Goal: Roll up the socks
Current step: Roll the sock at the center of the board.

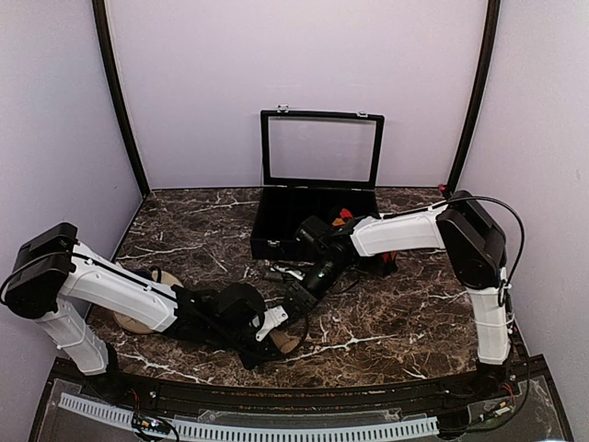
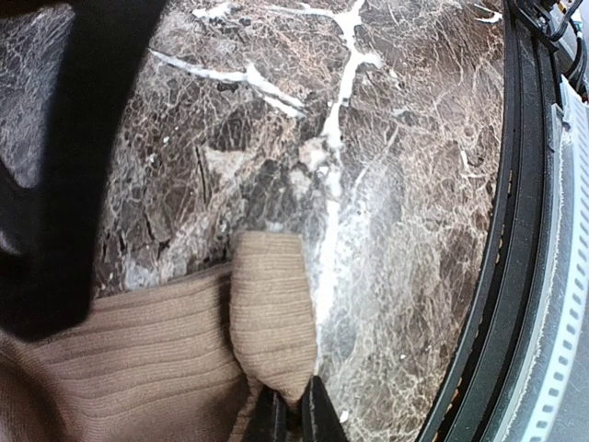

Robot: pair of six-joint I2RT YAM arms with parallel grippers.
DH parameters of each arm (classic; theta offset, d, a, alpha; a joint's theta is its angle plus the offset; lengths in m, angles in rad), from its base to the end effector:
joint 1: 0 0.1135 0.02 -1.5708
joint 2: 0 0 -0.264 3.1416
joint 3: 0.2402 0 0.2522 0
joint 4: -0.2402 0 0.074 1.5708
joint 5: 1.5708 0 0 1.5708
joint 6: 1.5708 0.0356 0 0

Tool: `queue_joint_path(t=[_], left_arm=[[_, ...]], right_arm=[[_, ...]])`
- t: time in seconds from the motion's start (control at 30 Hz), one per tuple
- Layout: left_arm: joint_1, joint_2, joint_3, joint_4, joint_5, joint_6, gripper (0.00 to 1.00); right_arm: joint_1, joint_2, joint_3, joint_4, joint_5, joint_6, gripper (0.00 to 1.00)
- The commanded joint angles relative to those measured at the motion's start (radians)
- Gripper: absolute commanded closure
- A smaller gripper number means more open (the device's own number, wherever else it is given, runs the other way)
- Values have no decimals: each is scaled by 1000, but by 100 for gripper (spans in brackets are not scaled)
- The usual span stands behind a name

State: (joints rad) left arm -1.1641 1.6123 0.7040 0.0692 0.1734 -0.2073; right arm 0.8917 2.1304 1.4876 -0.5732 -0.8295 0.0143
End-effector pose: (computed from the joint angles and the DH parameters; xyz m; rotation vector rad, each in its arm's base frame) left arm 0.1137 -0.2796 0.1399 1.2575 2.2392 -0.7953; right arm 0.2473 0.3482 0.1465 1.3795 -2.4236 -1.3187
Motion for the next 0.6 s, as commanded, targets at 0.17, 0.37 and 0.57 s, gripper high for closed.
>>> queue_joint_path(t=[0.17,0.37,0.57], left_arm=[[3,-20,-52,-12,54,-30,100],[3,8,-22,1,87,12,100],[3,61,15,31,124,35,100]], right_arm=[[23,83,109,-14,-61,-9,73],[60,114,129,-15,-57,-8,77],[81,135,132,-22,-61,-14,80]])
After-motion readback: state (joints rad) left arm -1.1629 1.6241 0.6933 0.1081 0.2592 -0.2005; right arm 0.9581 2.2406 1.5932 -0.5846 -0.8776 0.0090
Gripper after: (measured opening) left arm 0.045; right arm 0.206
